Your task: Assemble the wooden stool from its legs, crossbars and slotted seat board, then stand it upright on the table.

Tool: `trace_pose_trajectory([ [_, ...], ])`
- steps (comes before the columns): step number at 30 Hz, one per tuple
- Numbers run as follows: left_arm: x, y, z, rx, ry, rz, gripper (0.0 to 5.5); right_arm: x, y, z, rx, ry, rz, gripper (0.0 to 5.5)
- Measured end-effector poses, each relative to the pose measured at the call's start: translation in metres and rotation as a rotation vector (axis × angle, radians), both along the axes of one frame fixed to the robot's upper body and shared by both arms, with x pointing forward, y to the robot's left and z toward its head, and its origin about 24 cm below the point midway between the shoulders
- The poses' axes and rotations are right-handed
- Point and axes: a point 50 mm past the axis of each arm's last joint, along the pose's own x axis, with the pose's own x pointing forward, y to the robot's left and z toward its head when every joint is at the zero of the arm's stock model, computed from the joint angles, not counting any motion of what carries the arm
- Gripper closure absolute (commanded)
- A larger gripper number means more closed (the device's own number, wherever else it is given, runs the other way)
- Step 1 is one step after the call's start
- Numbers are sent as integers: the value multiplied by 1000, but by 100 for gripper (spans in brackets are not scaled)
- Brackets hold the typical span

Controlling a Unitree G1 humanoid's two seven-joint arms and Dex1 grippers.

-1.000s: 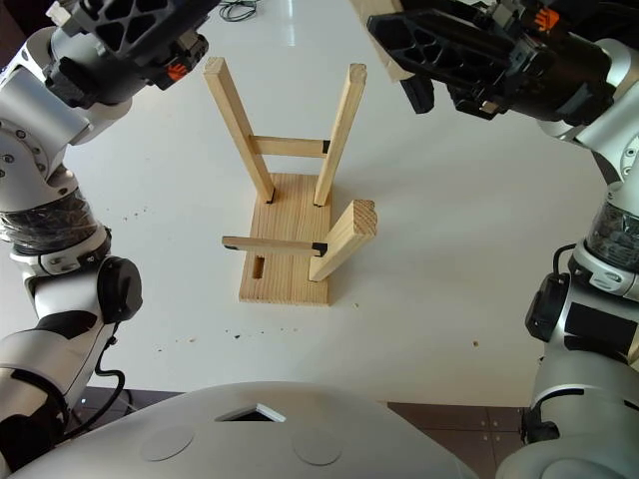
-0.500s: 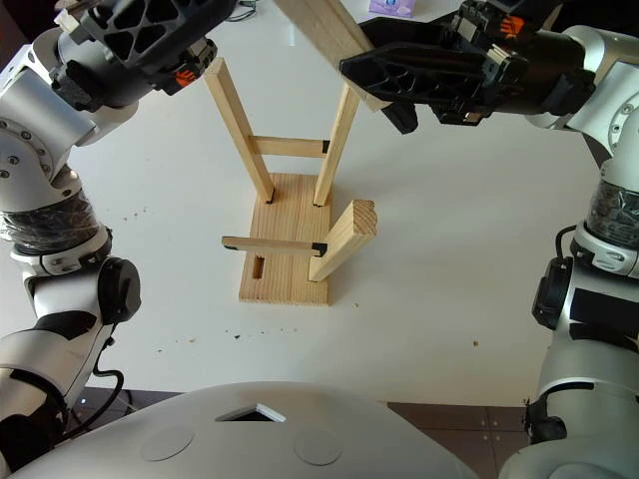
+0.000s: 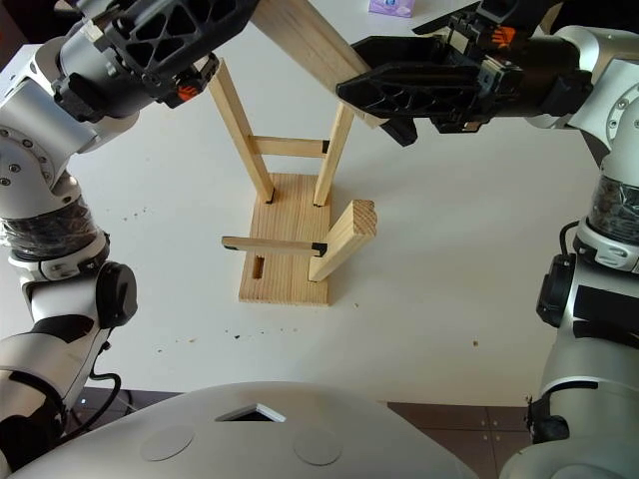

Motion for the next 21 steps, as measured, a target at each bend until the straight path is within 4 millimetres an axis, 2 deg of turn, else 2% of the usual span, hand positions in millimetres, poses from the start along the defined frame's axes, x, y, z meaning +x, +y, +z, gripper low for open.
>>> trace_pose_trajectory([
  [4, -2, 2, -4, 25, -8, 4, 325, 1, -1, 1, -24, -6, -8, 345],
  [21, -3, -7, -7, 58, 8, 44, 333, 1, -7, 2, -101, -22, -10, 345],
])
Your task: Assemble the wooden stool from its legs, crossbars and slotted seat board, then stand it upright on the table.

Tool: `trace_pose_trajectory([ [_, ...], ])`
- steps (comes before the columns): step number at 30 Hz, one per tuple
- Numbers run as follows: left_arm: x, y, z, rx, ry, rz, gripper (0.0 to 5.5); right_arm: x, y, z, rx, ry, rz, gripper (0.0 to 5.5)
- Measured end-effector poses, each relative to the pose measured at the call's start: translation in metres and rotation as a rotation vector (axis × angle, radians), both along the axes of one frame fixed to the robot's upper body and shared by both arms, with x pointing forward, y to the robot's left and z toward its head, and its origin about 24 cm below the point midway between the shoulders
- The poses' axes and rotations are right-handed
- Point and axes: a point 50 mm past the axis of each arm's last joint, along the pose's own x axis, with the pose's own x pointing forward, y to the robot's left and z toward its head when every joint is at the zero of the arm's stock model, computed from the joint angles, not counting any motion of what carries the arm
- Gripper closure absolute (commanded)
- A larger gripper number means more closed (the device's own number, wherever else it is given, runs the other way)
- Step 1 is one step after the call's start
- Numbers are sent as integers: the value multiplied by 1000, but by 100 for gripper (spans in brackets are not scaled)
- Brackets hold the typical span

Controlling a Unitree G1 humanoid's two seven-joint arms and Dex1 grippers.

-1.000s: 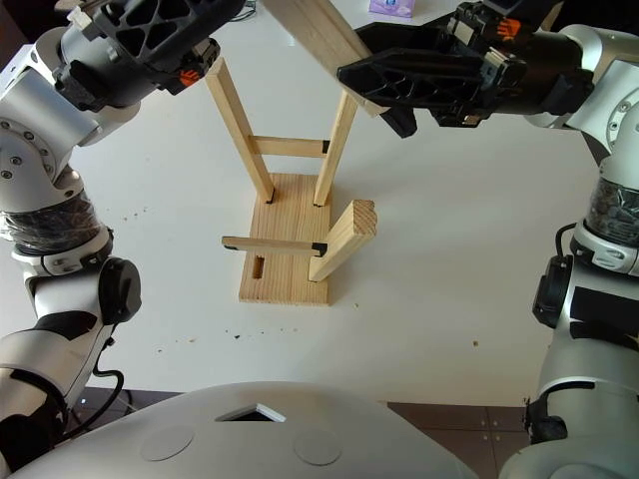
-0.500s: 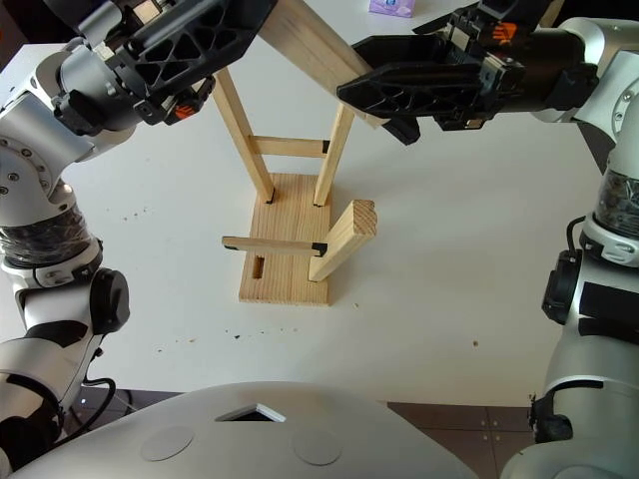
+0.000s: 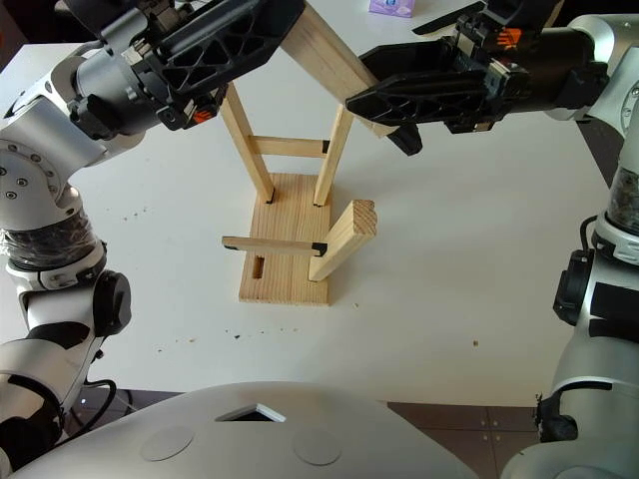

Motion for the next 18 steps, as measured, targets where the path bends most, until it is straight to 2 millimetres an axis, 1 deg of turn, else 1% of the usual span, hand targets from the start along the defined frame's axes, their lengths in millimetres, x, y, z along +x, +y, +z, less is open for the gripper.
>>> trace_pose_trajectory([
  [6, -1, -1, 0, 15, -9, 2, 333, 0, -1, 1, -31, -18, 9, 345],
  [7, -1, -1, 0, 17, -9, 5, 333, 0, -1, 1, -38, -29, 6, 309],
  [10, 2, 1, 0, 4, -1, 20, 343, 0, 4, -2, -77, -63, 4, 272],
  [13, 4, 4, 1, -17, -2, 37, 343, 1, 4, -9, -102, -67, -9, 227],
  [18, 10, 10, 7, -51, -3, 65, 343, 3, -6, -23, -140, -72, -60, 221],
])
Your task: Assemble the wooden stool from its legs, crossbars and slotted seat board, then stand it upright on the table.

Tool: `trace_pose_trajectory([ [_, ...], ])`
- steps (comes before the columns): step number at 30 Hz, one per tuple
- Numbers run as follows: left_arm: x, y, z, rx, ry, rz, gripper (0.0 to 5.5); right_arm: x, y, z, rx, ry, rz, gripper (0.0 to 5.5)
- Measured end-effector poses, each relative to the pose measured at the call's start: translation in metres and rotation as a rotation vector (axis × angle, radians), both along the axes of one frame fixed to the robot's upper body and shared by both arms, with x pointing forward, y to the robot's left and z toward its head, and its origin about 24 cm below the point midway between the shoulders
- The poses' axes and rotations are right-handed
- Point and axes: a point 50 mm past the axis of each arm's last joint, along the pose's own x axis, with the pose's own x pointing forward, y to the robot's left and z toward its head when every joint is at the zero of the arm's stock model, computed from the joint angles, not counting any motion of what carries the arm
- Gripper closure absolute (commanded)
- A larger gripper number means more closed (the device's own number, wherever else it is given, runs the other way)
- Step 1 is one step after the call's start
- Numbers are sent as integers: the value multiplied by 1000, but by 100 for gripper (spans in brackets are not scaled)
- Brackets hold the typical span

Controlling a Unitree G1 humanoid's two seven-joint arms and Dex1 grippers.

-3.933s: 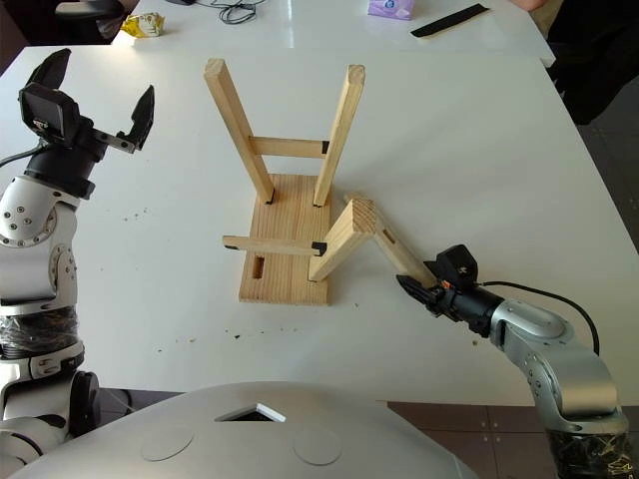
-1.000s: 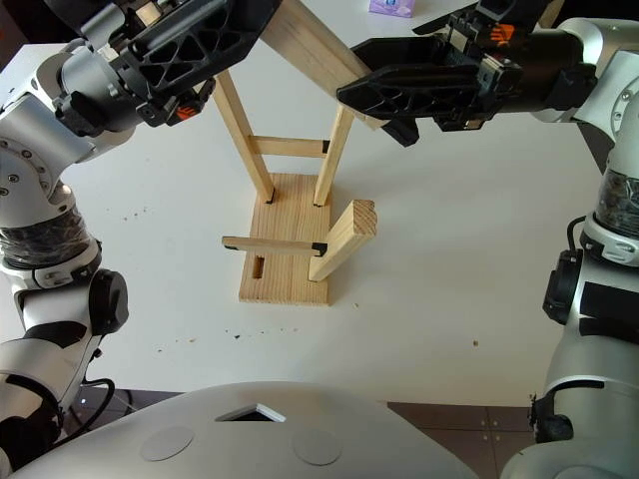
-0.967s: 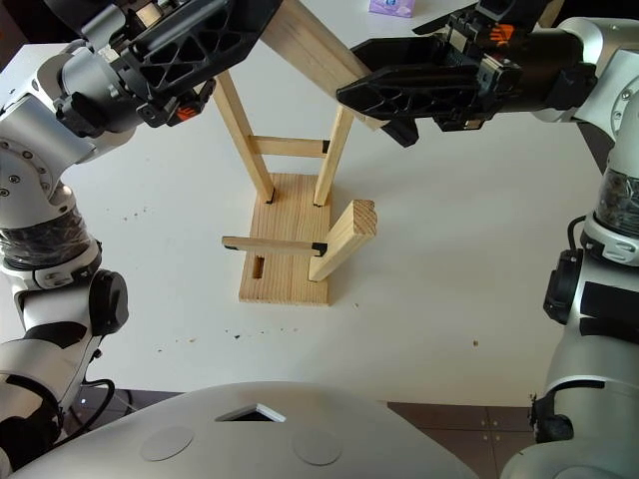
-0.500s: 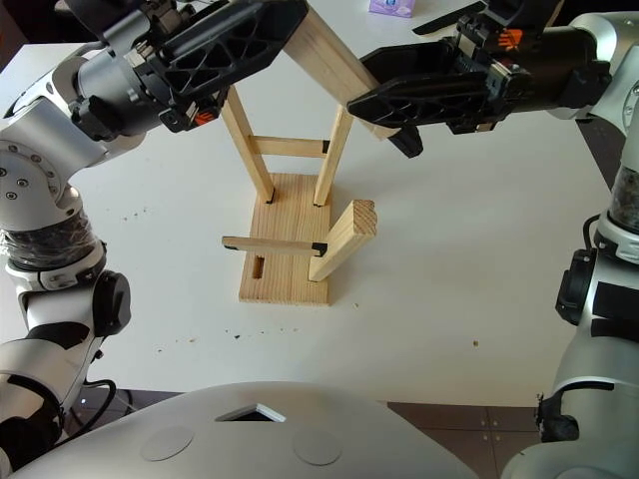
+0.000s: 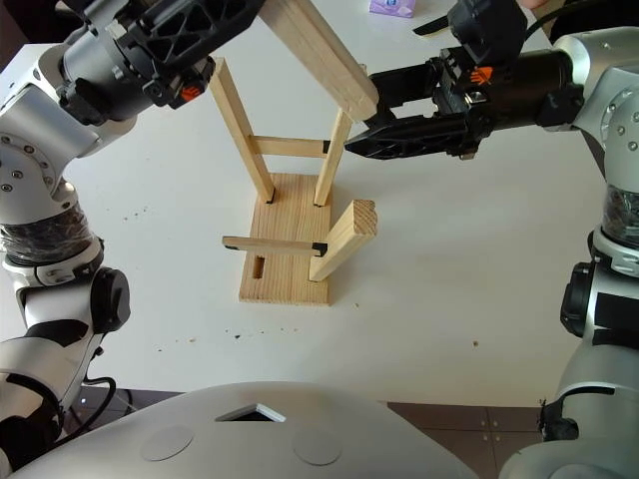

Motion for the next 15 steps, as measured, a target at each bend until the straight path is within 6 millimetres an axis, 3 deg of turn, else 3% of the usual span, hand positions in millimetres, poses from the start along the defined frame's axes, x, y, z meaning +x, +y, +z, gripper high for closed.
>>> trace_pose_trajectory([
  [5, 10, 5, 9, 21, -24, 73, 343, 1, -24, -20, -39, 25, -102, 221],
  [9, 18, 25, 20, 92, -56, 167, 343, -6, -48, -29, -29, 39, -206, 221],
  [15, 18, 53, 22, 236, -88, 245, 343, -26, -61, -49, -36, 73, -285, 221],
])
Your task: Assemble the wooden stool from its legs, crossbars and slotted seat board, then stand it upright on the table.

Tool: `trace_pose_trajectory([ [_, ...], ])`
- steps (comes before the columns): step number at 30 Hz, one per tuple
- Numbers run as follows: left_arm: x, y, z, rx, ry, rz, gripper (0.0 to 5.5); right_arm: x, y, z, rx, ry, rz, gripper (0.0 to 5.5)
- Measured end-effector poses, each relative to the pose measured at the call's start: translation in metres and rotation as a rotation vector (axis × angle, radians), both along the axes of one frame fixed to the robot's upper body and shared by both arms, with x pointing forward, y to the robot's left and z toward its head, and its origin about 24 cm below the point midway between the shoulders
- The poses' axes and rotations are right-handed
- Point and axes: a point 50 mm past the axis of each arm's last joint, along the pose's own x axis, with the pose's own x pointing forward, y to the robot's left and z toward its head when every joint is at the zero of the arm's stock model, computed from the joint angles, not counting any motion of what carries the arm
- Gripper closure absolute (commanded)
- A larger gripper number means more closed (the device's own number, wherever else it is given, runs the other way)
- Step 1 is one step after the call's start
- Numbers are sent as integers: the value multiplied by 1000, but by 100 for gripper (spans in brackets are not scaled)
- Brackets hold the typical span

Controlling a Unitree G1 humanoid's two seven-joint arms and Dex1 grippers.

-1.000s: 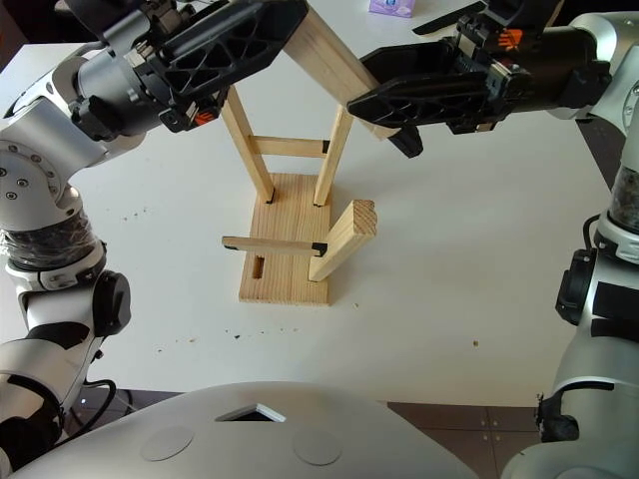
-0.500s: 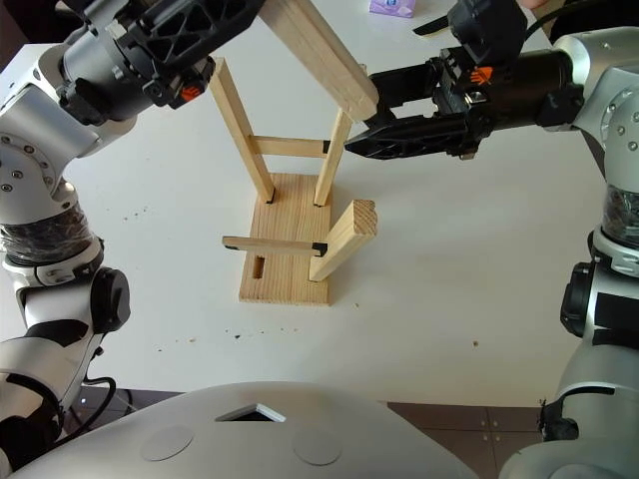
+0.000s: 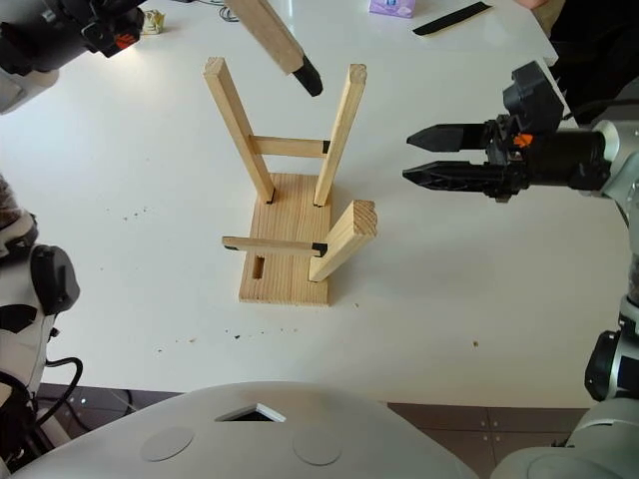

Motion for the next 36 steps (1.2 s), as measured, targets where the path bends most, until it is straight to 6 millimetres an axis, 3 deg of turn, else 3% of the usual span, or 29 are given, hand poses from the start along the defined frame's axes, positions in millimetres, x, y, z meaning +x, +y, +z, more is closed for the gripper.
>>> trace_pose_trajectory([
  [3, -2, 20, -8, 73, -33, 54, 343, -17, -7, -12, -6, 34, -33, 221],
  [9, -14, 37, -6, 84, -119, 24, 343, -49, -13, -23, -25, 75, -54, 221],
  [16, -25, 55, -36, 140, -121, 7, 343, -73, -12, -36, -10, 117, -97, 221],
  [24, -54, 69, -107, 277, -184, -14, 343, -81, -13, -43, -41, 133, -88, 221],
  [31, -67, 70, -136, 311, -212, 2, 343, -83, -14, -41, -76, 150, -43, 221],
  [36, -82, 59, -156, 273, -166, -12, 343, -80, -17, -44, -84, 184, -10, 221],
])
